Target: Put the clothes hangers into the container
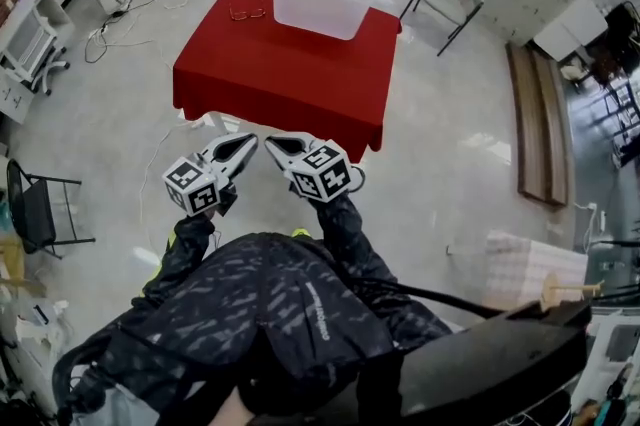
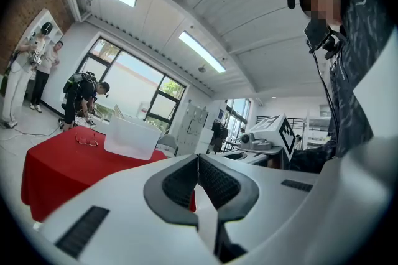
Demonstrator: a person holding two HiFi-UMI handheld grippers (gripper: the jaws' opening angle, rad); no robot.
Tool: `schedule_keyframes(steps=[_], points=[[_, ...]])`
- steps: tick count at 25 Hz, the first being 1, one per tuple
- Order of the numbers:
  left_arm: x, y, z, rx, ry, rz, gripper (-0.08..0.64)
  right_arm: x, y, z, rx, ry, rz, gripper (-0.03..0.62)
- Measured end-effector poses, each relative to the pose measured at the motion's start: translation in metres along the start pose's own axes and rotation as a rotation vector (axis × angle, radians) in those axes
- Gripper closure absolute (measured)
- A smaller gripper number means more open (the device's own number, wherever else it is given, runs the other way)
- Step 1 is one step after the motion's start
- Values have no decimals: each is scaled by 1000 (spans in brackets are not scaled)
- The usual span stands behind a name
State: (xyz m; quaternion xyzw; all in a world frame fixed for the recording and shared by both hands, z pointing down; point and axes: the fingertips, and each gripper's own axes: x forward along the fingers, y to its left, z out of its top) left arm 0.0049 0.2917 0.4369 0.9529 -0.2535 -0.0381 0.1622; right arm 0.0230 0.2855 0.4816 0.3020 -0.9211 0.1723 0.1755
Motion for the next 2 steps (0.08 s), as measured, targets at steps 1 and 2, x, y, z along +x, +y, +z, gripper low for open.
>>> schedule_keyframes(steps=[1, 2], points=[[1, -1, -1, 0, -1, 1, 548, -1, 0, -2, 1, 1, 2, 575], [1, -2, -1, 0, -2, 2, 548, -3, -1, -3, 2, 2, 4, 575]])
